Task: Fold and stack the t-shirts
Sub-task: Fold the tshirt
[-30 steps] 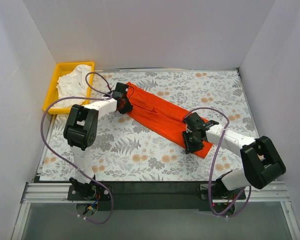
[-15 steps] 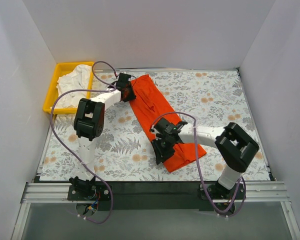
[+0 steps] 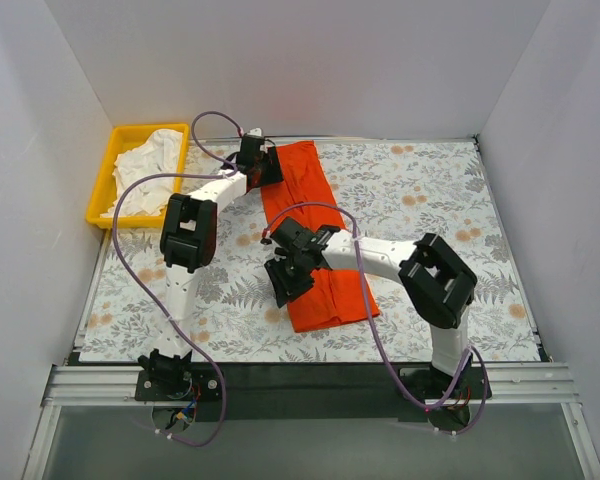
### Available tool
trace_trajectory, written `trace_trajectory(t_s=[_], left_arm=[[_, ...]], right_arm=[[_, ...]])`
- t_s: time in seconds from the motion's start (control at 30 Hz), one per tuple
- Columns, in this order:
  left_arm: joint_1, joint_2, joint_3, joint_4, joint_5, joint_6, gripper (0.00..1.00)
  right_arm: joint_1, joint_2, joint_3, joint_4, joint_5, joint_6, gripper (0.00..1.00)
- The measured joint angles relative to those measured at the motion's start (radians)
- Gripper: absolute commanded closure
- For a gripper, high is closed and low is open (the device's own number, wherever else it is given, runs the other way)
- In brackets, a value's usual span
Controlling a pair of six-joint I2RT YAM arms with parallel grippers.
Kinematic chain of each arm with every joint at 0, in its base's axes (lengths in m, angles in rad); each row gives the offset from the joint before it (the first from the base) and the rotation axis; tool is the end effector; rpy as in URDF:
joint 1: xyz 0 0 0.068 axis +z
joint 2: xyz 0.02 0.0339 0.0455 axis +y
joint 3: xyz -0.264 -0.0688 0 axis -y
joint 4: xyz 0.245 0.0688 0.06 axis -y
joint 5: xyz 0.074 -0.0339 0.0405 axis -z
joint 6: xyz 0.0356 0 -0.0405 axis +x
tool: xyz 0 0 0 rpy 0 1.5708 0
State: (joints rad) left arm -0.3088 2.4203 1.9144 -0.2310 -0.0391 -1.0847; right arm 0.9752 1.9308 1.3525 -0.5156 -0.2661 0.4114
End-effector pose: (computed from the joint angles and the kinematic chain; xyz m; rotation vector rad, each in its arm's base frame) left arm 0.5175 -0.1636 0.1480 -0.9273 2.2141 -0.6463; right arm 0.2170 0.3370 0.1806 -0.8822 2.7126 0.7363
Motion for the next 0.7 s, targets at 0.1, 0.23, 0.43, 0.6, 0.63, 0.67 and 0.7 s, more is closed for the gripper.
trace_trajectory(t_s=[0.1,0.23,0.43,0.6,0.63,0.67,0.7], left_arm=[[0.000,-0.002,0.003,0.004,0.019,0.000,0.37],[0.000,-0.044,-0.040,-0.002,0.029,-0.012,0.27],[-0.005,-0.322,-0.280,-0.085,0.004,-0.106,0.27],[-0.061,-0.697,-0.522,-0.168,-0.058,-0.240,0.27],[-0.093,-0.774,-0.573,-0.190,-0.068,-0.269,0.27],[-0.131,-0.844,-0.629,-0.201,-0.079,-0.298,0.27],[-0.171,-0.905,-0.681,-0.225,-0.085,-0.330,0.27]], right_arm=[[-0.010,-0.057,-0.014,-0.030,0.065,-0.008,0.58],[-0.065,-0.236,-0.120,-0.059,0.142,-0.017,0.55],[-0.284,-0.488,-0.306,-0.080,0.188,-0.043,0.55],[-0.424,-0.577,-0.411,-0.119,0.188,-0.080,0.56],[-0.438,-0.580,-0.421,-0.125,0.186,-0.084,0.56],[-0.456,-0.582,-0.435,-0.131,0.183,-0.090,0.55],[-0.465,-0.583,-0.443,-0.137,0.182,-0.095,0.54]])
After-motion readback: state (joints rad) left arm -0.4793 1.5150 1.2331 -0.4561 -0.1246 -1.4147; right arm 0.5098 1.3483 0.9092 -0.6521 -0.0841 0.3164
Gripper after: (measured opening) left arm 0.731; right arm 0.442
